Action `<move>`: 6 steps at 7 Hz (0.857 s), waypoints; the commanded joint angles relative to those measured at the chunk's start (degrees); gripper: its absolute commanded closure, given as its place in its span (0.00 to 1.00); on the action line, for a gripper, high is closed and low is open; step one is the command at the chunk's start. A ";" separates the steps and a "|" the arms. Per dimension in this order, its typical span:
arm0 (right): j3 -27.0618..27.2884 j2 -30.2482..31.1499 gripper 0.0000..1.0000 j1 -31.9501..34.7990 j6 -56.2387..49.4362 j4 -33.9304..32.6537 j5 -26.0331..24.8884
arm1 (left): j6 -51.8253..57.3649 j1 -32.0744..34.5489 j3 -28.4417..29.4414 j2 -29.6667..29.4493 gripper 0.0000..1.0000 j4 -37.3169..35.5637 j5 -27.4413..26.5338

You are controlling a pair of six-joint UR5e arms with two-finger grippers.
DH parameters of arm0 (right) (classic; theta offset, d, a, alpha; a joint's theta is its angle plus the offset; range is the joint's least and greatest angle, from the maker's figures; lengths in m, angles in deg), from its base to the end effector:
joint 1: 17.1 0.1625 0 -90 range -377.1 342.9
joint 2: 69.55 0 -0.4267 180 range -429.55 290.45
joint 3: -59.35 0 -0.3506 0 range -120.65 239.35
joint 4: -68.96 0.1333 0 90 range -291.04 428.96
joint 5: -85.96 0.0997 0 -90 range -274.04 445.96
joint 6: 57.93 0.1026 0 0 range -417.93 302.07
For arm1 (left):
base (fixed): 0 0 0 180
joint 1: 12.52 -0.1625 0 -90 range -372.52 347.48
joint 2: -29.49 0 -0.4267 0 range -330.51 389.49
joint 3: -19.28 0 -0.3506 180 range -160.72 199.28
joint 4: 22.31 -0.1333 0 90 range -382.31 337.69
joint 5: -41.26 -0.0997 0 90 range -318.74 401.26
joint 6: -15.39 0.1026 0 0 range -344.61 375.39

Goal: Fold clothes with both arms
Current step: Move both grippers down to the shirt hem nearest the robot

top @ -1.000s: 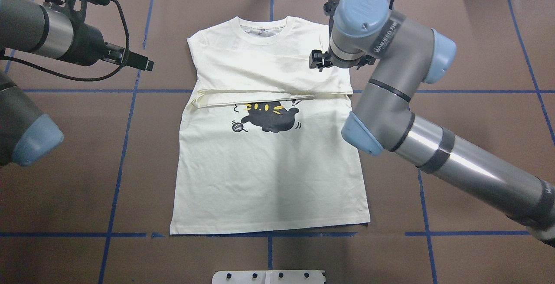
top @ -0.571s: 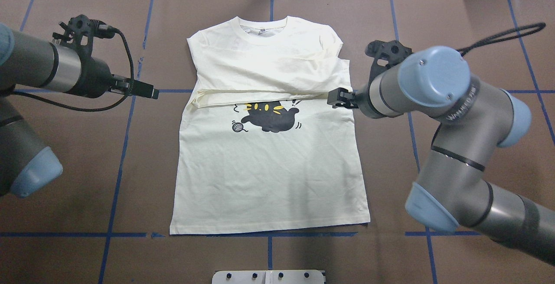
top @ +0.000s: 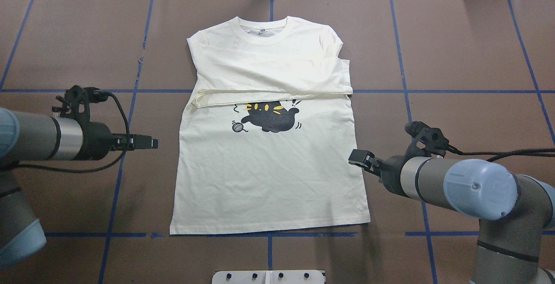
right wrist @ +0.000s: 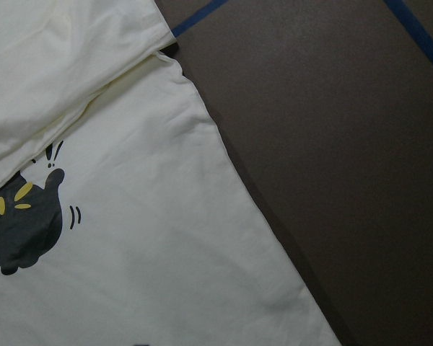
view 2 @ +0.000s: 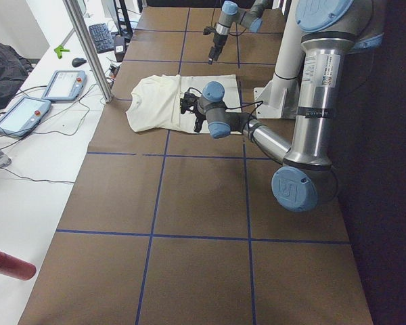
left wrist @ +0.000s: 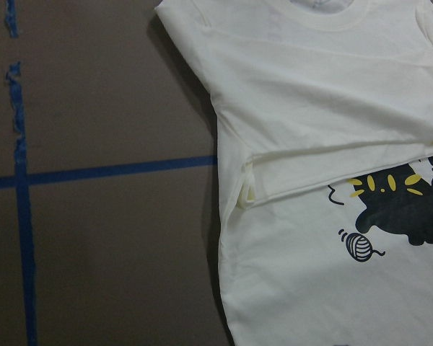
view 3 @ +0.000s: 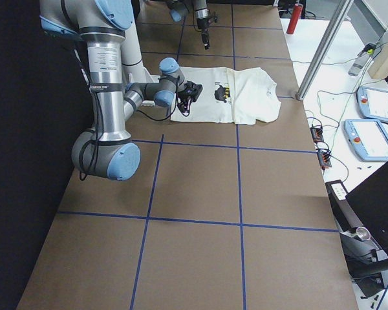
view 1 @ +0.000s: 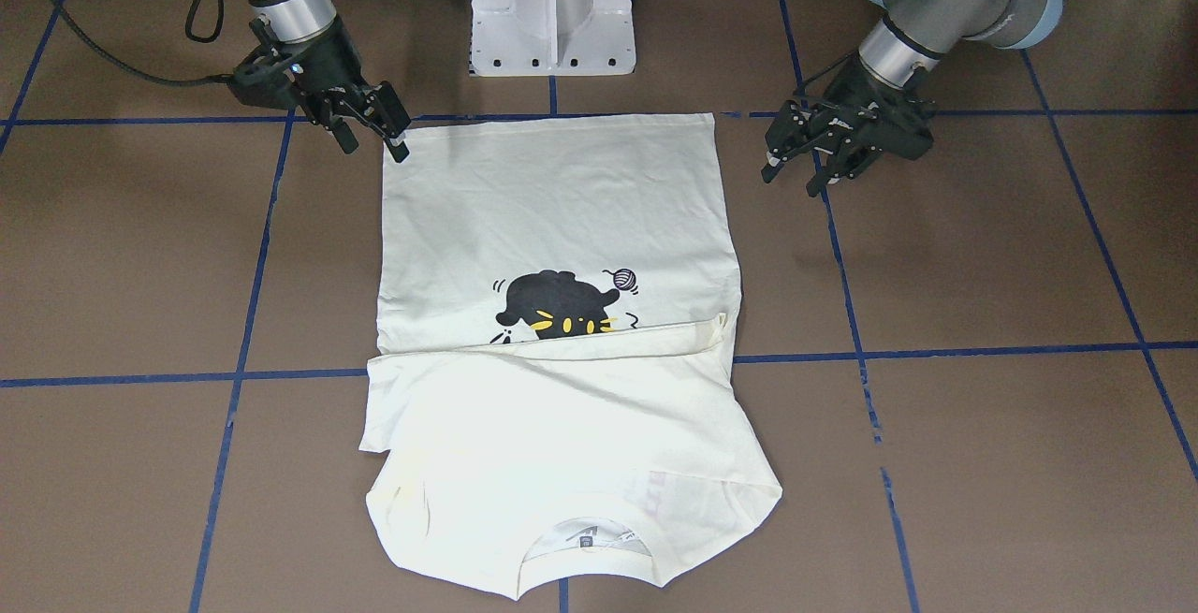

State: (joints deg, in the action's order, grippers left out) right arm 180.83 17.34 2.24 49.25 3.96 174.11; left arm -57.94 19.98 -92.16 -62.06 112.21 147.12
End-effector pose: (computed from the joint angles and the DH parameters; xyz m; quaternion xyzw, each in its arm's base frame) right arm -0.3800 -0.2782 0.3555 0.0234 -0.4965 0.2795 0.8215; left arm 0.3345 -0.3379 0.3977 0.1247 0.5482 -0.0375 0.8262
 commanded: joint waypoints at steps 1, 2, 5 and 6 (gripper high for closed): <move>0.86 1.08 0.08 -2.03 2.86 0.40 -2.45 | -8.72 -10.93 -1.14 1.12 0.34 -0.40 -8.00; 0.86 1.26 0.08 -2.03 2.86 0.40 -2.54 | -12.59 -13.93 -1.23 1.12 0.42 -0.32 -9.16; 0.86 1.26 0.07 -2.12 2.86 0.40 -3.07 | -16.23 -20.01 -1.06 1.12 0.43 -0.49 -12.86; 0.86 1.26 0.07 -2.12 2.86 0.40 -3.16 | -16.23 -20.46 -1.06 1.12 0.43 -1.01 -12.87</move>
State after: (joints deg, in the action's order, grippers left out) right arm 181.69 18.60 0.16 52.10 4.36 171.08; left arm -73.89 0.53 -93.28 -60.97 111.63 134.54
